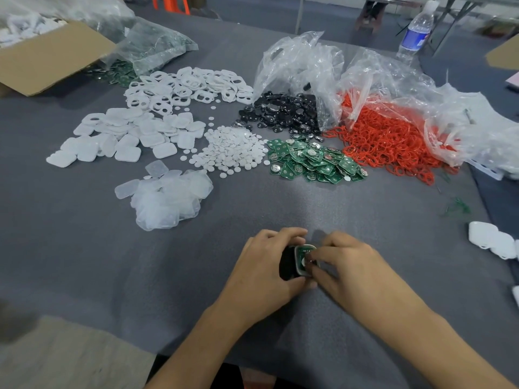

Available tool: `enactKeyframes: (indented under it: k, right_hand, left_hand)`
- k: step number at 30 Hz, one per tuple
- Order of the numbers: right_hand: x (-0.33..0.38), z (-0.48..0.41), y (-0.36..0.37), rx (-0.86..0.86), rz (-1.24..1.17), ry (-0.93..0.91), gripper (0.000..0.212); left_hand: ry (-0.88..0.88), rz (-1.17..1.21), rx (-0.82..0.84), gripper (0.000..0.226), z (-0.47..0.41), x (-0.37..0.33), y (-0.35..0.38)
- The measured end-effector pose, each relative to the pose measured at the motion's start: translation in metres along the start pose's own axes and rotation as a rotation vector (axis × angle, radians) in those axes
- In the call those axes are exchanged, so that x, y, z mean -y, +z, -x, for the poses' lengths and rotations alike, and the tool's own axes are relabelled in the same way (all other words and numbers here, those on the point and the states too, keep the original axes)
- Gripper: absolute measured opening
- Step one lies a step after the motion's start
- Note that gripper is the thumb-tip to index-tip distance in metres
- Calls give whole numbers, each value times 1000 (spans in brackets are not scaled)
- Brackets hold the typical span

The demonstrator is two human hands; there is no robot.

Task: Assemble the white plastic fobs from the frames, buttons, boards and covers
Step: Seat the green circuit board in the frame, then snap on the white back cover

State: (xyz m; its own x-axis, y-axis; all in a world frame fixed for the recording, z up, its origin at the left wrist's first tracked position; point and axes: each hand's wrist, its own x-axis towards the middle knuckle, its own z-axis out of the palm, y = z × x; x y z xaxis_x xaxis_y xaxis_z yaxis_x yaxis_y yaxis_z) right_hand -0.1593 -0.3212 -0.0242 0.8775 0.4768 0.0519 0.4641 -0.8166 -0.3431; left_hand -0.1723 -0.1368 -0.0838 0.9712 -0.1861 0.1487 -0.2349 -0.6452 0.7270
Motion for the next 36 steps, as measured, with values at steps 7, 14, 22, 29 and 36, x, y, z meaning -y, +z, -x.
enactKeyframes:
  k: [7, 14, 22, 29, 36]
  right_hand:
    - [3, 3, 0, -24, -3, -5, 7]
    - [4, 6, -1, -20, 11, 8, 11]
    - [5, 9, -5, -12, -37, 15, 19]
    - [13, -11, 0, -148, -171, 39, 26]
    - [65, -102, 26, -231, -303, -13, 27]
  left_hand:
    - [1, -3, -2, 72, 1, 0, 0]
    - [13, -1, 3, 69, 1, -1, -1]
    - [39, 0, 6, 71, 1, -4, -2]
    - [29, 262, -60, 72, 7, -4, -11]
    - [-197, 377, -518, 47, -19, 19, -59]
